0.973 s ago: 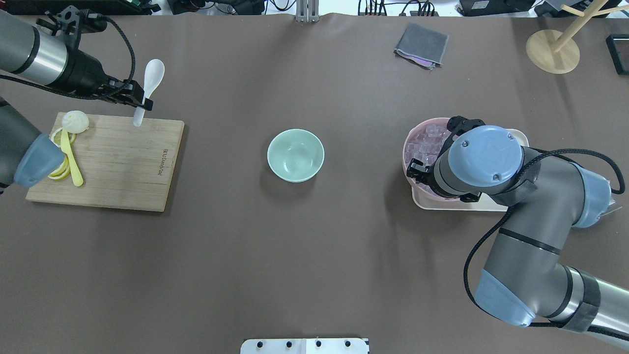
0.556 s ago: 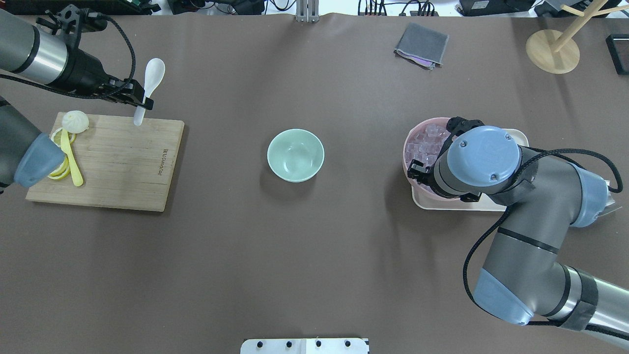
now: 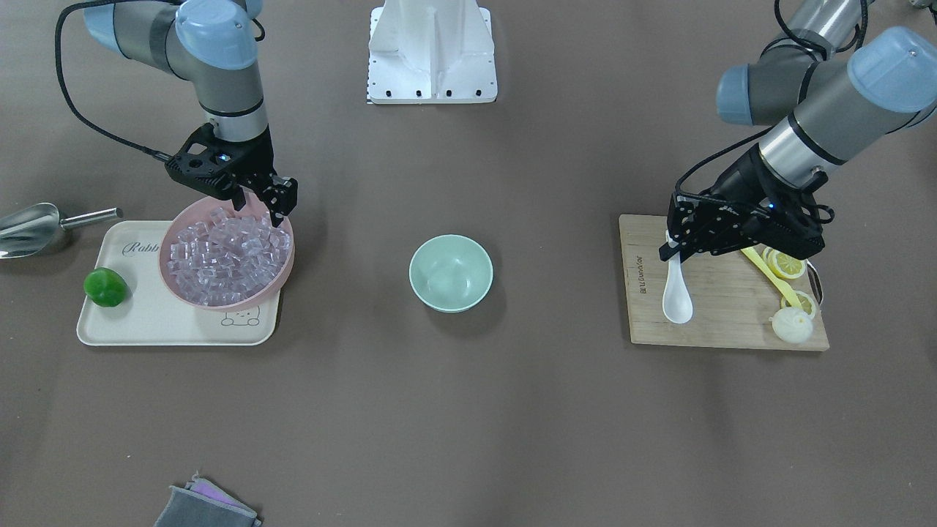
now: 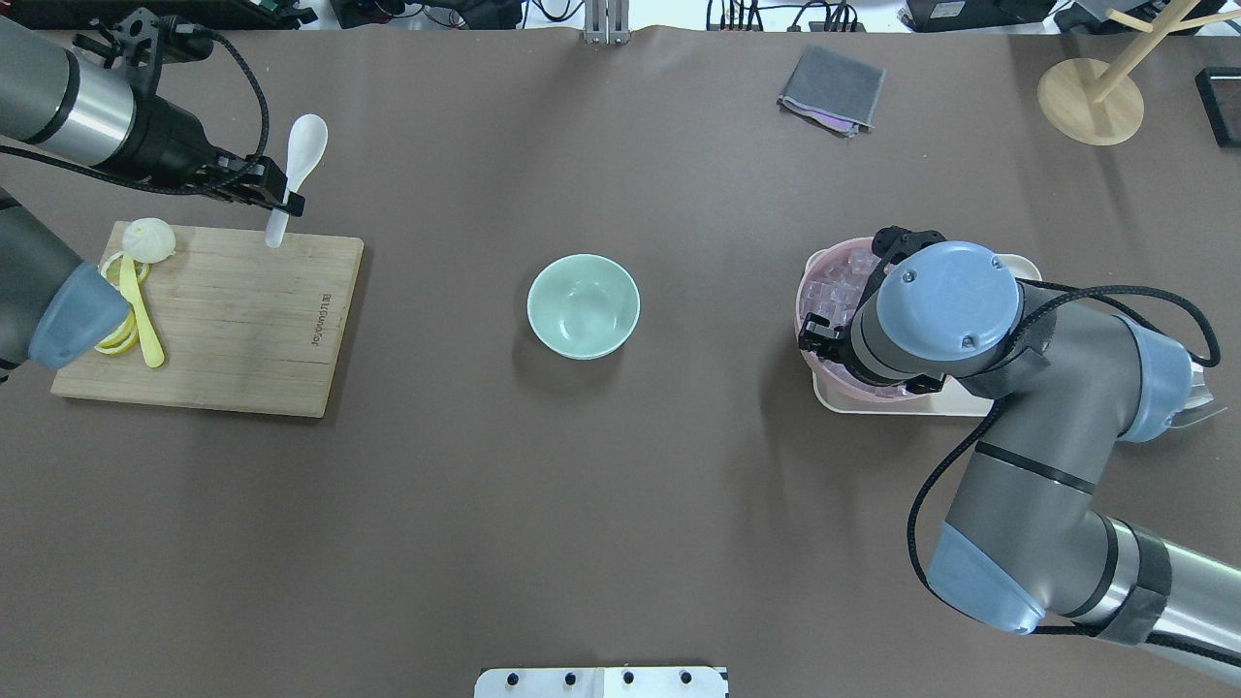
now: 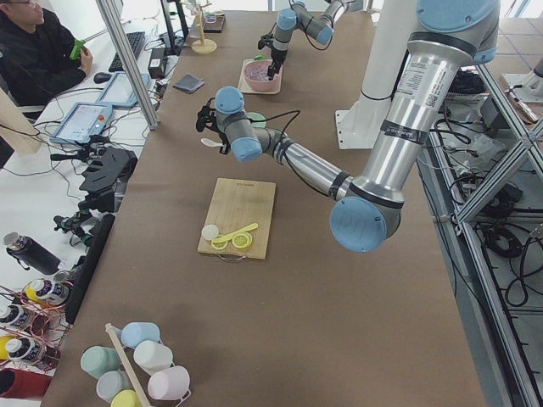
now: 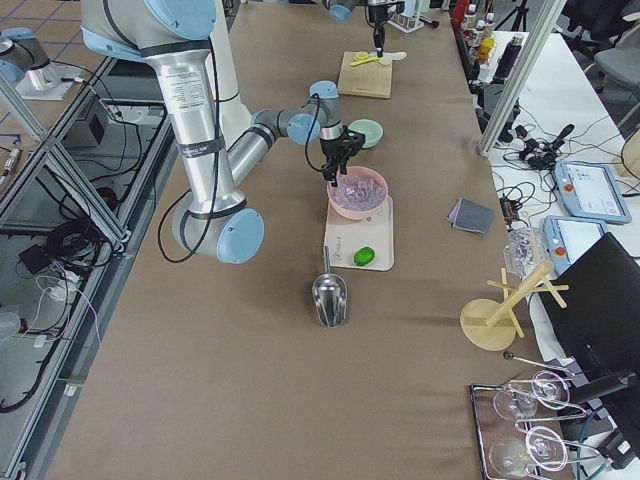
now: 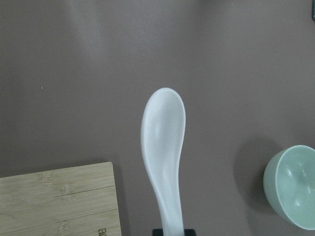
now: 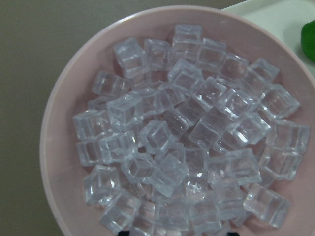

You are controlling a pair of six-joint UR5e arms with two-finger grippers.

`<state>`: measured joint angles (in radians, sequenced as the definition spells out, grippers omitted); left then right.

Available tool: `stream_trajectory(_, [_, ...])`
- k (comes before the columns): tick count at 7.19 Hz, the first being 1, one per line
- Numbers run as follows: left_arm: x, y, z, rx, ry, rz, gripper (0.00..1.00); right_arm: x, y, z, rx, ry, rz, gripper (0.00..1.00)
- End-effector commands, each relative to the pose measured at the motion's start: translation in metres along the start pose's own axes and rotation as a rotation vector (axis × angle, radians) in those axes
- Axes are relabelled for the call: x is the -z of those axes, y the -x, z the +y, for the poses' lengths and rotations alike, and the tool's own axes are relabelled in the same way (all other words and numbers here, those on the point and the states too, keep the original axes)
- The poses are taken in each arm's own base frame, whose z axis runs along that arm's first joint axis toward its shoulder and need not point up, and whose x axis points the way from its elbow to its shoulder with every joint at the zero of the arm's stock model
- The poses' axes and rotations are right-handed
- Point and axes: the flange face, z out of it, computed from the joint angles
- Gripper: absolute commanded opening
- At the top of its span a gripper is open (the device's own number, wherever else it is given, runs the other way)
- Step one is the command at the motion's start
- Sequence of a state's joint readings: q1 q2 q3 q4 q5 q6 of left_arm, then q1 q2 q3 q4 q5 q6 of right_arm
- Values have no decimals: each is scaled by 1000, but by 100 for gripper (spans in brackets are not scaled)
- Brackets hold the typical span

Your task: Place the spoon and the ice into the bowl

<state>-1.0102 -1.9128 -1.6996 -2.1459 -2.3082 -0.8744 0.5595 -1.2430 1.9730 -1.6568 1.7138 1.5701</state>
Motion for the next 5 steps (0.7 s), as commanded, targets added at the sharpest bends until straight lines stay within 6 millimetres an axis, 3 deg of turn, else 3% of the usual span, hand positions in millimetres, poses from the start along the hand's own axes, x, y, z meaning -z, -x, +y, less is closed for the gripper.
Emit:
stream_trajectory(1, [1, -1, 0, -1, -1, 1, 0, 1, 1, -3, 2, -1, -1, 73])
stream_trajectory(5, [1, 0, 0, -2, -2, 0, 0, -2, 4, -3, -47, 12, 2, 74])
